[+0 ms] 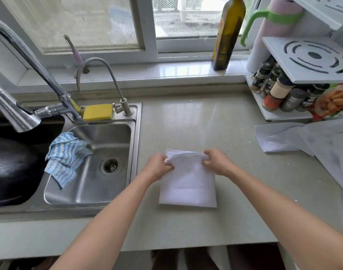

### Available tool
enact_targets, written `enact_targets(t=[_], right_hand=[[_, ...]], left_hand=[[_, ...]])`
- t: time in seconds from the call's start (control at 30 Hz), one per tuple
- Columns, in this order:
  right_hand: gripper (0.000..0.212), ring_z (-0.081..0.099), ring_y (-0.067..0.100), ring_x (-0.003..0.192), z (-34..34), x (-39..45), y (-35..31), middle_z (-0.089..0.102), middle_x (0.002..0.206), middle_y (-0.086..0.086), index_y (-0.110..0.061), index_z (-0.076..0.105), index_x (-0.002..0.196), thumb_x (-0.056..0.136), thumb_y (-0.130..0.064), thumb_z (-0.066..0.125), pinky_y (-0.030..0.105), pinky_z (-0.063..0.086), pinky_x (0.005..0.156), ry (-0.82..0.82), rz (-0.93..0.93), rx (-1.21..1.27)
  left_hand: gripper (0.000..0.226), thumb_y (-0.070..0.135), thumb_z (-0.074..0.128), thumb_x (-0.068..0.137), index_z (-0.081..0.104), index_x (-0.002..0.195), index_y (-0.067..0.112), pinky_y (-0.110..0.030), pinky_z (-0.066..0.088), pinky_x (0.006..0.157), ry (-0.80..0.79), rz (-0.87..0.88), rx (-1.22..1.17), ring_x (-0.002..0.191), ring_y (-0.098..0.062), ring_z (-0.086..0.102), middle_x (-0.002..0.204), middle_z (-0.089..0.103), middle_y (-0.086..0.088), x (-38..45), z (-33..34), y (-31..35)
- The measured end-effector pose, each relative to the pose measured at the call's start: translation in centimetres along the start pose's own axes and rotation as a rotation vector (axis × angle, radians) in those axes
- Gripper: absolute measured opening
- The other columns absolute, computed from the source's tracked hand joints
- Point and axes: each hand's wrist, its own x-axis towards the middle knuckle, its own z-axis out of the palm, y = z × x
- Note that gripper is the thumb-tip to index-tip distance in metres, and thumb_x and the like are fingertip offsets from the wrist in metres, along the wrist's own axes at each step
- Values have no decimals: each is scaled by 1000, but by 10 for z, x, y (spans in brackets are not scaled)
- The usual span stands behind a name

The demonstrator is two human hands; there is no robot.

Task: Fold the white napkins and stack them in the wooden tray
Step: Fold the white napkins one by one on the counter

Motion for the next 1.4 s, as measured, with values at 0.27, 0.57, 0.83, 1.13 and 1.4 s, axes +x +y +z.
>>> enact_targets(t=[0.27, 0.57, 0.83, 1.13, 1.4], right_hand=[[13, 58, 35, 100, 31, 26, 21, 63, 107, 20, -5, 57, 95, 86, -9, 49, 34, 40, 72, 169, 174, 85], [15, 58, 35, 96, 36, 32, 19, 64, 104, 18, -6, 55, 102, 91, -10, 45, 35, 40, 70, 267, 166, 51], [15, 59, 38, 94, 41, 36, 18, 63, 101, 21, -3, 50, 104, 96, -13, 42, 35, 37, 67, 315, 191, 20], [15, 57, 35, 88, 38, 39, 17, 63, 99, 19, -4, 50, 103, 98, -15, 41, 32, 33, 65, 329, 238, 93], [51, 19, 24, 145, 80, 7, 15, 26, 156, 8, -13, 31, 147, 100, -27, 41, 36, 9, 117, 444, -42, -110]], left_hand=[[44, 23, 46, 98, 36, 56, 14, -33, 26, 57, 133, -110, 0, 67, -25, 42, 56, 40, -3, 35, 18, -3], [32, 22, 42, 100, 58, 83, 1, -37, 43, 75, 106, -175, 76, 96, -37, 57, 97, 64, -22, 55, 18, -6], [20, 16, 31, 102, 45, 99, 2, -38, 37, 69, 139, -37, 210, 89, -35, 54, 102, 59, -23, 61, 24, -10], [22, 15, 30, 103, 46, 107, -1, -37, 35, 68, 137, -58, 276, 94, -37, 56, 106, 59, -24, 66, 26, -7], [26, 21, 32, 104, 45, 111, -1, -37, 35, 67, 187, -34, 276, 93, -38, 57, 105, 59, -25, 66, 32, -12]])
